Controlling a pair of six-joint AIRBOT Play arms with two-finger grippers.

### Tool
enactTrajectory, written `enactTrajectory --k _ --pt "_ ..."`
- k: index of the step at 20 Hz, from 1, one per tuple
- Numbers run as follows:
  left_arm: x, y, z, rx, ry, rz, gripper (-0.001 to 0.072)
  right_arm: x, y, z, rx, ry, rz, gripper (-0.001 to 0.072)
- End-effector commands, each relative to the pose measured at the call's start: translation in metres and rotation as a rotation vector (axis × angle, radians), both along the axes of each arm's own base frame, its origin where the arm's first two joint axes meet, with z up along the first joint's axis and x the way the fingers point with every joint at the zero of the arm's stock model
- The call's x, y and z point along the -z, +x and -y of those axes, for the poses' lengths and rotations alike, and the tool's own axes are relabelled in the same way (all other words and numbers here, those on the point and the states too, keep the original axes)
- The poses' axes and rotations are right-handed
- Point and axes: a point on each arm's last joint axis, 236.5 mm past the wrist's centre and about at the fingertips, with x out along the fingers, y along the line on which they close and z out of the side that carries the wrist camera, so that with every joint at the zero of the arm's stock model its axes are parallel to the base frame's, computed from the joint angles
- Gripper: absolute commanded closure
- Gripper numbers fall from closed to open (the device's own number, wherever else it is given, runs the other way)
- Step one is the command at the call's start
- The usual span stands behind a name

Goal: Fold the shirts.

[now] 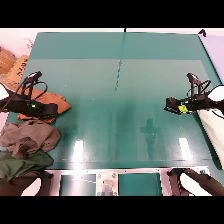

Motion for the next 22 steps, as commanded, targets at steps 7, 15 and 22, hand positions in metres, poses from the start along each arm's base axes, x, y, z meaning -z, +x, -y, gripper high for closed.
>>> enactTrajectory --k 7,15,22 --pt "0.000 0.000 0.000 -0.001 0.000 0.001 0.0684 0.000 0.000 0.000 -0.001 0.000 0.000 0.0694" --pt "-0.002 0.009 -0.001 -0.017 -0.002 0.037 0.0684 0.000 0.000 0.000 0.000 0.000 0.003 0.0694" --pt "-0.007 0.070 -0.093 -0.154 0.372 0.284 0.0026 -0.004 0.010 0.000 0.017 0.007 0.043 0.0694"
